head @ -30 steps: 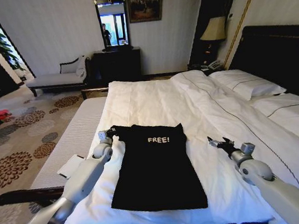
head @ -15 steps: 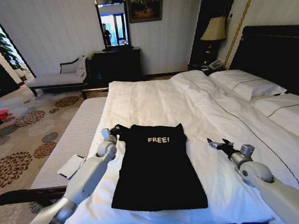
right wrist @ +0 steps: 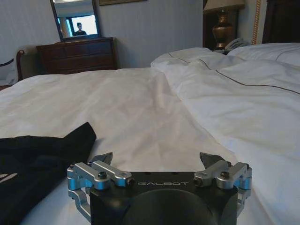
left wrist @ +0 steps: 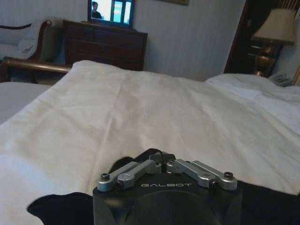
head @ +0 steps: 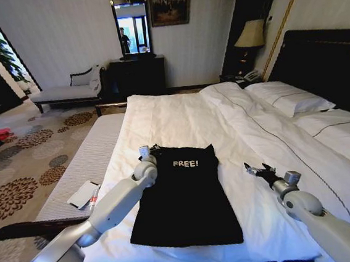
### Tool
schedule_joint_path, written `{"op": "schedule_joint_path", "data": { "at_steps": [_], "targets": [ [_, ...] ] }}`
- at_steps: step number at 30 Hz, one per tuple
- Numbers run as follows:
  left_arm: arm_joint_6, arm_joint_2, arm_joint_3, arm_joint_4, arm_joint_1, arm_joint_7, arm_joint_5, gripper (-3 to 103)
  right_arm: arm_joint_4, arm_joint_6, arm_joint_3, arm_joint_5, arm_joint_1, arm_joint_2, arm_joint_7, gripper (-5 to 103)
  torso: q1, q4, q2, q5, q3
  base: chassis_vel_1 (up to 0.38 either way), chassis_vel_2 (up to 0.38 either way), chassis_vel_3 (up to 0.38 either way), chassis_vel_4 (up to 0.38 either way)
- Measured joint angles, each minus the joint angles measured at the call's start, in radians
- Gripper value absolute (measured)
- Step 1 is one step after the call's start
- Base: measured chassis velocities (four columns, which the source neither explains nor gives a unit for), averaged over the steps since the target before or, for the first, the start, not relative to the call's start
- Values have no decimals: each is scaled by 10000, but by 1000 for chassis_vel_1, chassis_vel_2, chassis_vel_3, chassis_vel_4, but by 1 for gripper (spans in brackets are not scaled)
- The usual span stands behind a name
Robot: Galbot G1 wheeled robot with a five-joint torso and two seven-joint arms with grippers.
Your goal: Fold the clothes on the bed.
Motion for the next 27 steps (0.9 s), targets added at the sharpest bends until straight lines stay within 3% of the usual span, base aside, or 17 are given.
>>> {"op": "schedule_joint_path", "data": {
  "at_steps": [5,19,20,22,26,27],
  "targets": [
    [68,-431,256,202,-56,-458,38,0,19,0,-131,-8,110,25,9,100,0,-1,-1,0,0,0,0,0,0],
    [91,-1048,769,671,-34,-570,614,-2,-6,3,-204,-30,178,41,1,100,0,-3,-1,-1,0,0,0,0,0],
    [126,-1051,775,687,-9,-551,668,3,0,4,-215,-39,169,62,0,100,1,-2,0,0,1,0,0,0,0],
    [167,-1048,775,685,21,-540,677,3,-1,6,-227,-54,164,73,-3,100,0,-2,0,-1,0,0,0,0,0],
    [320,-745,829,255,214,-506,764,24,-12,15,-313,-92,192,109,-14,100,0,-2,0,-1,0,0,0,0,0],
    [320,-745,829,255,214,-506,764,24,-12,15,-313,-92,192,109,-14,100,0,-2,0,-1,0,0,0,0,0]
  ]
}}
